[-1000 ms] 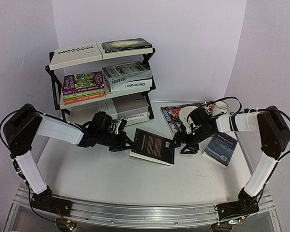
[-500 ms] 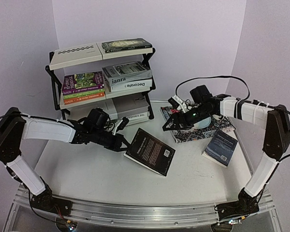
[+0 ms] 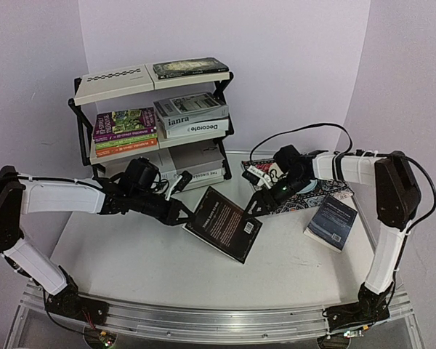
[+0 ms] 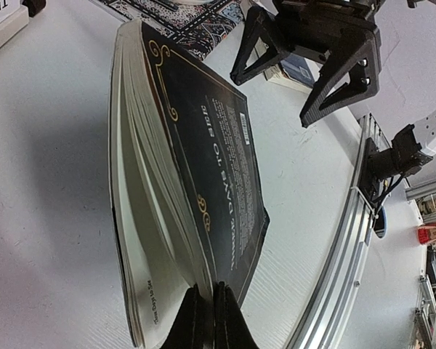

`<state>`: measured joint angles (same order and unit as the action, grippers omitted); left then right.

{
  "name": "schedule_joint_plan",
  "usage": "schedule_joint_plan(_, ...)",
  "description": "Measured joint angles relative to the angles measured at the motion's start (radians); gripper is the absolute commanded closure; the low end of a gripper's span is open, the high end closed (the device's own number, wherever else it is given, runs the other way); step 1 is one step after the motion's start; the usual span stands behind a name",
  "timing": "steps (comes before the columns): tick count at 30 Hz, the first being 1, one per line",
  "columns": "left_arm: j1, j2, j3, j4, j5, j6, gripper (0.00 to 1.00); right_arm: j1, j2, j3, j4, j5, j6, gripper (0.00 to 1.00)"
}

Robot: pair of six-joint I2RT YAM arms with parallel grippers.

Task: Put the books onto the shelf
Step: Pick up the book at the center of the board, then pass from the left arm to the right

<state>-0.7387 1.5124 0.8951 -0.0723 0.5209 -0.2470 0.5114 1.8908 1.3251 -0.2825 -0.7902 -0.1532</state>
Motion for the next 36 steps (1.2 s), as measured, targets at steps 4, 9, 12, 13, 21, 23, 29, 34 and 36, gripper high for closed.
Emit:
schedule_joint_plan(4, -0.003, 0.000, 0.000, 0.000, 0.000, 0.015, 1.00, 0.000, 0.021, 0.016, 0.012, 0.023, -0.034, 0.08)
schedule_joint_plan(9, -0.003, 0.000, 0.000, 0.000, 0.000, 0.019, 1.00, 0.000, 0.055, 0.018, 0.035, 0.045, -0.064, 0.13)
schedule_joint_plan(12, -0.003, 0.000, 0.000, 0.000, -0.001, 0.023, 1.00, 0.000, 0.073, 0.021, 0.042, 0.042, -0.076, 0.24)
schedule_joint_plan(13, -0.003, 0.000, 0.000, 0.000, -0.001, 0.024, 1.00, 0.000, 0.078, 0.021, 0.044, 0.037, -0.078, 0.29)
schedule_joint_plan(21, -0.003, 0.000, 0.000, -0.006, -0.024, 0.035, 1.00, 0.000, 0.082, 0.020, 0.053, -0.023, -0.087, 0.82)
schedule_joint_plan(23, -0.005, 0.000, 0.000, -0.006, -0.029, 0.038, 1.00, 0.000, 0.079, 0.015, 0.060, -0.032, -0.094, 0.89)
schedule_joint_plan(29, -0.006, 0.000, 0.000, -0.026, -0.069, 0.038, 0.99, 0.000, 0.021, -0.033, 0.060, -0.064, -0.105, 1.00)
schedule_joint_plan(34, -0.007, -0.005, 0.000, -0.017, -0.100, 0.041, 0.75, 0.006, -0.038, -0.045, 0.049, -0.054, -0.076, 1.00)
schedule_joint_plan(36, -0.008, -0.015, 0.000, -0.013, -0.120, 0.037, 0.46, 0.011, -0.055, -0.045, 0.042, -0.039, -0.064, 1.00)
